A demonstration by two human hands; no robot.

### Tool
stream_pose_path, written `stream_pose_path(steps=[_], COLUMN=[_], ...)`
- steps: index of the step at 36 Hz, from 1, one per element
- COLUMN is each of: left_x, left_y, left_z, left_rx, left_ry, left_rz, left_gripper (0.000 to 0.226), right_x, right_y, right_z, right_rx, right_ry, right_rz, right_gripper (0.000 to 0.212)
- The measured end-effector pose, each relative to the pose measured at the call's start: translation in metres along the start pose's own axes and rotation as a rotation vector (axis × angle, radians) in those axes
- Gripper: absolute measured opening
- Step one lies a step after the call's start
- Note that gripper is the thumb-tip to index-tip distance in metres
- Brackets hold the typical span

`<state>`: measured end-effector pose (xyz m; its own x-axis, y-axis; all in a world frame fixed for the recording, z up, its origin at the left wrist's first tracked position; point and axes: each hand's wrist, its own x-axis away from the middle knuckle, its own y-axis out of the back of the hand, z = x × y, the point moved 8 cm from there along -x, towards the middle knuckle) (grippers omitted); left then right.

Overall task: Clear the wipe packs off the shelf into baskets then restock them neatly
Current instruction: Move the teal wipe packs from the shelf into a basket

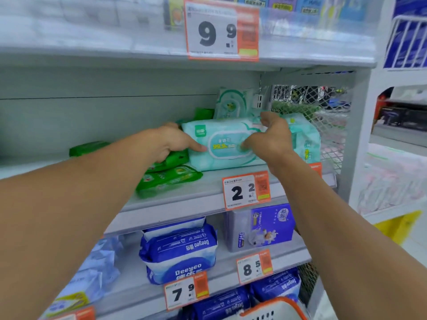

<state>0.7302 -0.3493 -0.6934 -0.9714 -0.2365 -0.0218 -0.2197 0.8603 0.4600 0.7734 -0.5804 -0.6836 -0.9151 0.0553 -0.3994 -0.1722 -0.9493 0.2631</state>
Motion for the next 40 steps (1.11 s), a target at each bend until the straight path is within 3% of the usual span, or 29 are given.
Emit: stream_pose_path(steps=[2, 6, 9, 14, 22, 25, 28, 33, 37, 40], left_x=[0.006, 0.022, 0.028, 0.048, 0.126, 0.164, 0.194, 0.217, 0.219, 0.216], left_y=[0.017, 0.043, 0.049, 0.063, 0.107, 0.096, 0.079, 0.066, 0.060, 0.047], left_z=[0.004, 0.017, 0.019, 0.000, -0.010, 0.008, 0.038, 0.073, 0.077, 0.085], left_rx=[0.007, -0.030, -0.082, -0.135, -0.002, 0.274, 0.400, 0.361, 0.330, 0.298], left_ry=[-0.016, 0.007, -0.025, -0.231, -0.428, -0.361, -0.215, -0.085, -0.074, -0.007], left_rz=[-0.023, 0.044, 0.050, -0.072, -0.188, -0.094, -0.027, -0.015, 0.007, 0.066], left_gripper=[0.043, 0.037, 0.045, 0.040, 0.041, 0.023, 0.017, 0.025, 0.027, 0.026], right_x=[0.001, 0.007, 0.018, 0.027, 0.069, 0.099, 0.134, 0.168, 0.173, 0.171], right_y=[-0.001, -0.013, -0.040, -0.048, -0.030, -0.026, -0.035, -0.037, -0.035, -0.026], right_z=[0.000, -0.006, -0.011, 0.013, 0.065, 0.072, 0.059, 0.039, 0.038, 0.020], right_rx=[-0.107, -0.063, -0.104, -0.146, -0.316, -0.477, -0.579, -0.485, -0.430, -0.245], right_ry=[0.025, 0.030, -0.071, 0.075, 0.257, 0.185, 0.017, -0.128, -0.149, -0.227], right_rz=[0.043, 0.120, 0.317, 0.277, 0.260, 0.279, 0.363, 0.489, 0.601, 0.694], right_gripper=[0.082, 0.085, 0.048, 0.019, 0.034, 0.044, 0.059, 0.071, 0.057, 0.054])
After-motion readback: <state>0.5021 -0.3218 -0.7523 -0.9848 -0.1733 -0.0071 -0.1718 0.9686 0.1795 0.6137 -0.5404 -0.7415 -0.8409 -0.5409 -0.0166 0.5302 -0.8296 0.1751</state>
